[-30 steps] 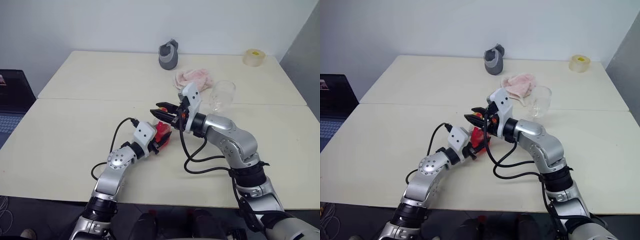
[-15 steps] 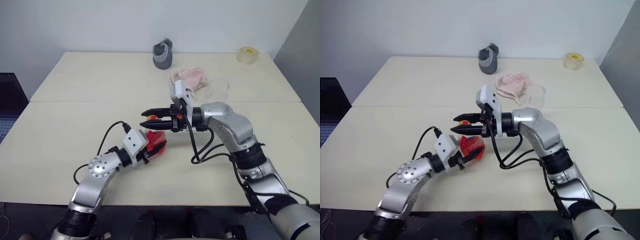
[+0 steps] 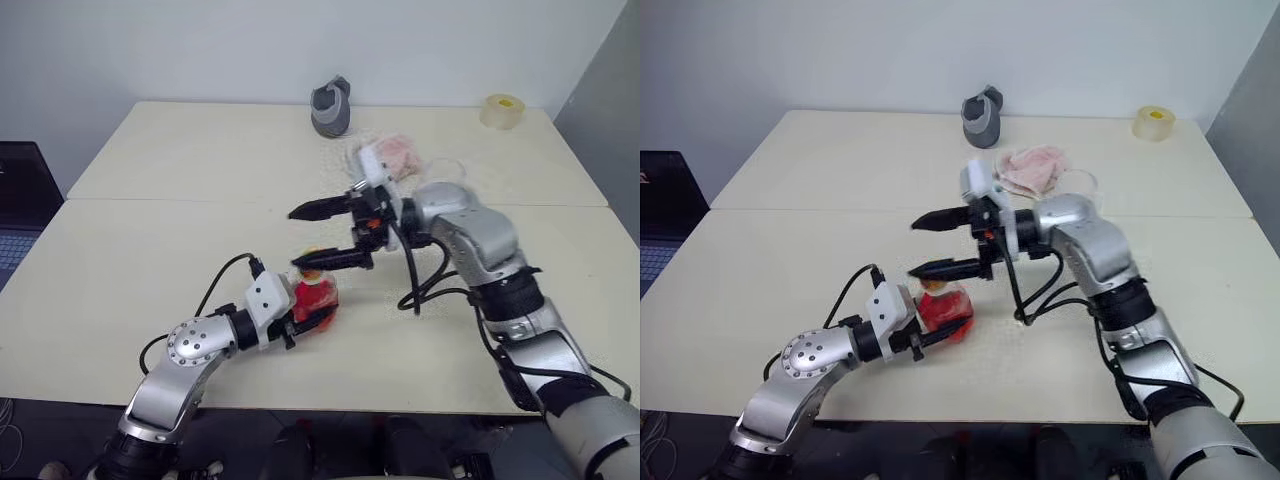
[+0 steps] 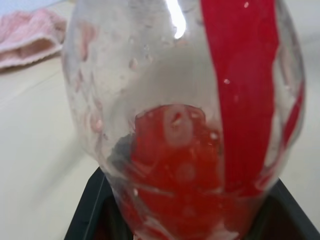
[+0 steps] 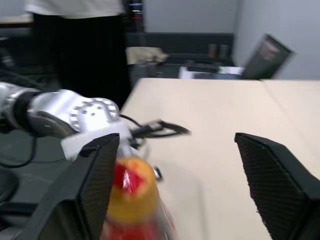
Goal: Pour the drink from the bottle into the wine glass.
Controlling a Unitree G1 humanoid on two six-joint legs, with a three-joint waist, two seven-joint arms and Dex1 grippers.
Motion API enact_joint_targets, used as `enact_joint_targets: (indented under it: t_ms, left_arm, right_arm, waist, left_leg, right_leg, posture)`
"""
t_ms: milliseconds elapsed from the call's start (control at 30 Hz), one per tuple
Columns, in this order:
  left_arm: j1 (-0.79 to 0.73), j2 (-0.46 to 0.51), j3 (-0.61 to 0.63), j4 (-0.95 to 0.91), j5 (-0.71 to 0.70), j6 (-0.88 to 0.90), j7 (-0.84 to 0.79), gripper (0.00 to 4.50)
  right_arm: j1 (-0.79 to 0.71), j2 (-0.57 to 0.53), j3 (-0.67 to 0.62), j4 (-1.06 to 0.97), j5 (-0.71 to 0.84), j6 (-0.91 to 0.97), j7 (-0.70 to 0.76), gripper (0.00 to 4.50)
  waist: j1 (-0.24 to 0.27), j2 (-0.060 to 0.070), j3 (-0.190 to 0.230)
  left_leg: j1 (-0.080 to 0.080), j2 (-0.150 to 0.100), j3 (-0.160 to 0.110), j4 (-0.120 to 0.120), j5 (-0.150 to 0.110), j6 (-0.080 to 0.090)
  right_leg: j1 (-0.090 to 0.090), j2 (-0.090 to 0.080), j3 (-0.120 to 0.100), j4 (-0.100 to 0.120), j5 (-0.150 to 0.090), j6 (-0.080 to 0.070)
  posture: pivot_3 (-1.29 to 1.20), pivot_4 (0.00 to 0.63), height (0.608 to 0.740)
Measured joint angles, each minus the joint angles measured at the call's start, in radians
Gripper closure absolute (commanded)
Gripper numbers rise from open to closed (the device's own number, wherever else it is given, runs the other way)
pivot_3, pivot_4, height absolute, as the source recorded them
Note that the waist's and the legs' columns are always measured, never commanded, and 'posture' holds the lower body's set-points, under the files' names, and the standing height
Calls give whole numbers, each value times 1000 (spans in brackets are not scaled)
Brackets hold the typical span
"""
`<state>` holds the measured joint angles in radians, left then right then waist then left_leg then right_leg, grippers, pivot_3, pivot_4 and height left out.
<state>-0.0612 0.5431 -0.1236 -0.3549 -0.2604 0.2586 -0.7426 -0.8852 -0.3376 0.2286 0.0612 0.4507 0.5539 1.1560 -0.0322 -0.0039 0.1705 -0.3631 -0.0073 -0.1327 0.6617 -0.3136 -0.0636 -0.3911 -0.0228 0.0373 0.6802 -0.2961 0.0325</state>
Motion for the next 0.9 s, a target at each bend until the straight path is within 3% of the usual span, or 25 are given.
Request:
enact_joint_targets:
  t_ms: [233,433,900]
  left_arm:
    - [-35,-57,27,65,4,41,90,2815]
    - [-96,-100,35,139,6,46,124,2849]
    - [-217,-166,2,289,72,-3,141,2948]
  right_arm:
    - [103,-32,-72,-145,0,83,-198,579]
    - [122,-10,-97,-234,5,145,-327,579]
    - [104,107,0,-203,-77,114,-455,579]
  waist:
    - [0,0,0]
    - [0,0,0]
    - [-1,0,0]
  left_leg:
    - [0,0,0,0,0,0]
    - [0,0,1,0,0,0]
    - [0,-1,1,0,2,-4]
  right_leg:
    - [0,0,0,0,0,0]
    - [0,0,0,0,0,0]
    - [-1,0,0,0,0,0]
  posture:
    - [0,150,740]
    - [0,150,740]
    - [0,150,740]
